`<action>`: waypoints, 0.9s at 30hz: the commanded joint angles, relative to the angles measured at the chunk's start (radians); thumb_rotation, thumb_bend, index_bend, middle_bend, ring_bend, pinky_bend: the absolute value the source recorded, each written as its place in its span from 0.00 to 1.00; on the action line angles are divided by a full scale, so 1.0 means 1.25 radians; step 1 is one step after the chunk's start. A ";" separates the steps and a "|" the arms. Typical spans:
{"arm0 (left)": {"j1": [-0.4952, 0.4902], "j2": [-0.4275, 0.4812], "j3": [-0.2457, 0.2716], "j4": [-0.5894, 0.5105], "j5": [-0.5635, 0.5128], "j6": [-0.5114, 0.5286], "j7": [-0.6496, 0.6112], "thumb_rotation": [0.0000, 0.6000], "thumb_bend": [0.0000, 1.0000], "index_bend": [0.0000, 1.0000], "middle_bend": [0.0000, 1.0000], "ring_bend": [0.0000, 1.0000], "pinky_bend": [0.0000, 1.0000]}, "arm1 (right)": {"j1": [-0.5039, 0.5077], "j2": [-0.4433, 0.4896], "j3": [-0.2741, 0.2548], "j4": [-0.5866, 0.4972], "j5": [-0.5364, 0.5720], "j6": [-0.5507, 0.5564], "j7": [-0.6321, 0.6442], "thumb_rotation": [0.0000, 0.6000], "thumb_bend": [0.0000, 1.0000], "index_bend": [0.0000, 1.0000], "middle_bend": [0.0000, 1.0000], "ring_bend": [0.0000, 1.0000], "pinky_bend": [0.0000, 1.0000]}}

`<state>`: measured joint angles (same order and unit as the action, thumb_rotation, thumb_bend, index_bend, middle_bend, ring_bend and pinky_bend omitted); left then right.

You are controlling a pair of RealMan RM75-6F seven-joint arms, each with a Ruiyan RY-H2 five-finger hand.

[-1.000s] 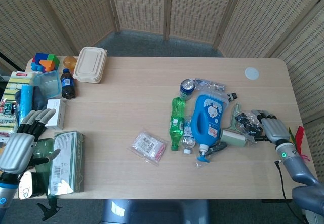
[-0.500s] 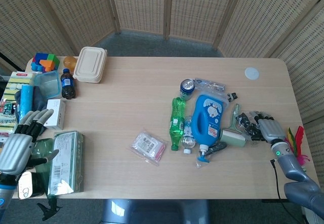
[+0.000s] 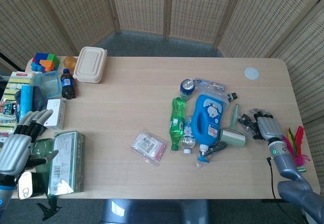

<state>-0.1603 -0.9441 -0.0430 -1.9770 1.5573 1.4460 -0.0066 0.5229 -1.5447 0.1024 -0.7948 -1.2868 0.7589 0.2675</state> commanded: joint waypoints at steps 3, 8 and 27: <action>0.002 0.002 0.000 0.000 -0.001 0.002 -0.005 1.00 0.24 0.00 0.00 0.00 0.00 | -0.001 -0.007 0.010 0.010 -0.009 0.024 0.018 1.00 0.49 0.48 0.29 0.34 0.31; -0.001 0.000 0.000 0.002 0.000 -0.002 -0.008 1.00 0.24 0.00 0.00 0.00 0.00 | -0.005 0.010 0.016 -0.013 -0.010 0.035 0.029 1.00 0.48 0.55 0.39 0.47 0.41; -0.006 -0.007 0.000 0.015 0.006 -0.008 -0.021 1.00 0.24 0.00 0.00 0.00 0.00 | -0.008 0.200 0.087 -0.301 0.010 0.142 -0.069 1.00 0.46 0.57 0.40 0.51 0.45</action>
<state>-0.1674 -0.9523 -0.0434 -1.9588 1.5648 1.4366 -0.0327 0.5120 -1.3336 0.1887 -1.1254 -1.2834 0.9100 0.2053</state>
